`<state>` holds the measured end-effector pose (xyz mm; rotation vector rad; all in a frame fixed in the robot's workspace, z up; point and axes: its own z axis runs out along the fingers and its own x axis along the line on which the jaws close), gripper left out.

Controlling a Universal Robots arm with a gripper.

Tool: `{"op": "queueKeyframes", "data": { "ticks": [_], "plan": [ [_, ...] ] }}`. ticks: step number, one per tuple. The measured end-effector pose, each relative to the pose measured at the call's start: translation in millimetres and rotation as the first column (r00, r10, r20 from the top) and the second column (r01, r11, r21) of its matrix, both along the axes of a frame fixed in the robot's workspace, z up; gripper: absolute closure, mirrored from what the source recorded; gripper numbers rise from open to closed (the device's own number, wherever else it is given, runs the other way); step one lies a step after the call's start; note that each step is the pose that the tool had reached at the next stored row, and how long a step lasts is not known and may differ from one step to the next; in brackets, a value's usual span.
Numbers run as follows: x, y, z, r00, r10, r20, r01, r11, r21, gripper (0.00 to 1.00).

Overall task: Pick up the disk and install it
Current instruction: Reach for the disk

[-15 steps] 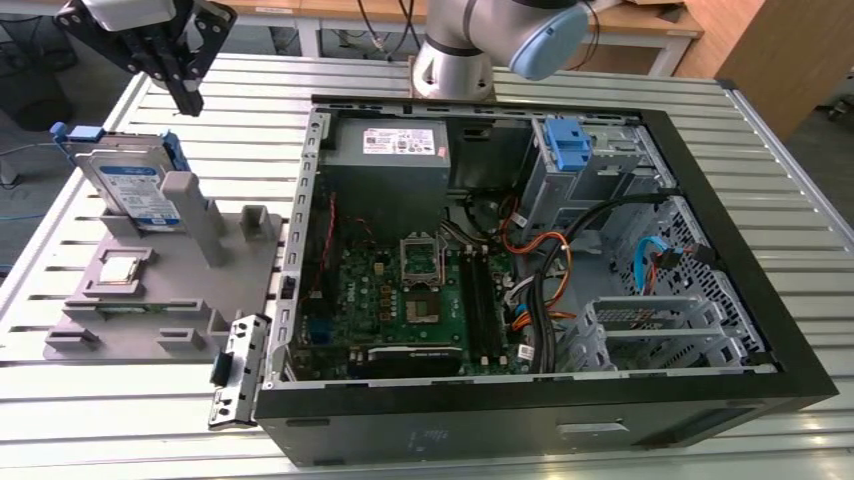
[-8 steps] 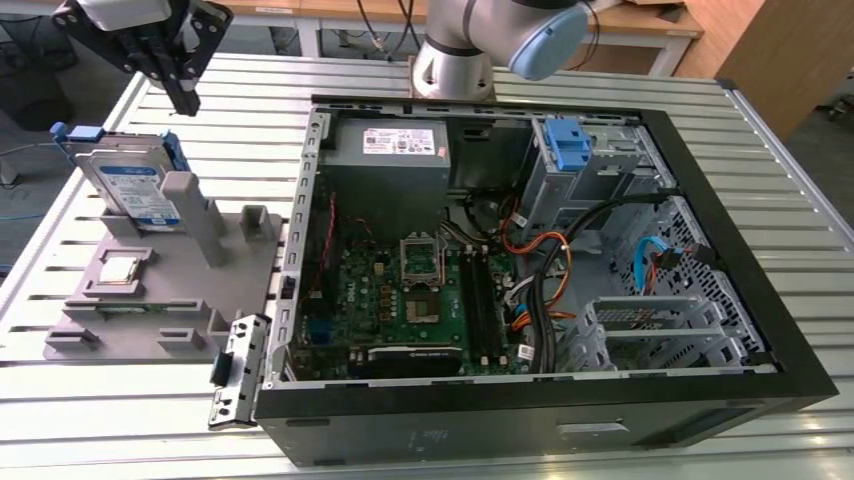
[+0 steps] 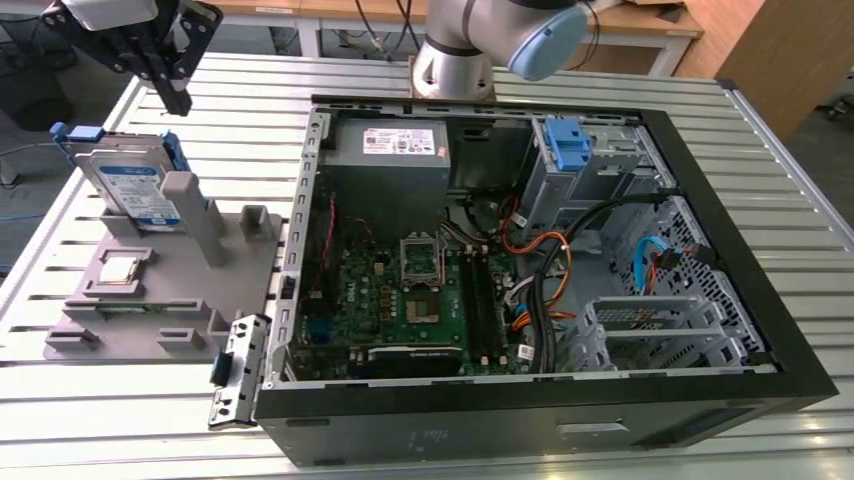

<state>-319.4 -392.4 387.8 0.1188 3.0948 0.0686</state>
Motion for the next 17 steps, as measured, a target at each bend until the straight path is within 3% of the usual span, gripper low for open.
{"op": "queueKeyframes", "data": {
  "ticks": [10,12,14,17],
  "plan": [
    [-4.8,0.2,-0.3,1.0,-0.001,-0.0007,0.001,1.0,0.0001,0.89],
    [-4.8,0.3,-0.5,1.0,-0.002,-0.0081,0.002,1.0,0.0,0.89],
    [-4.7,0.2,-0.7,0.9998,-0.001,-0.0206,0.001,1.0,0.0,0.89],
    [-4.8,0.2,-0.7,0.9998,-0.001,-0.0216,0.001,1.0,-0.0001,0.89]
  ]
}}
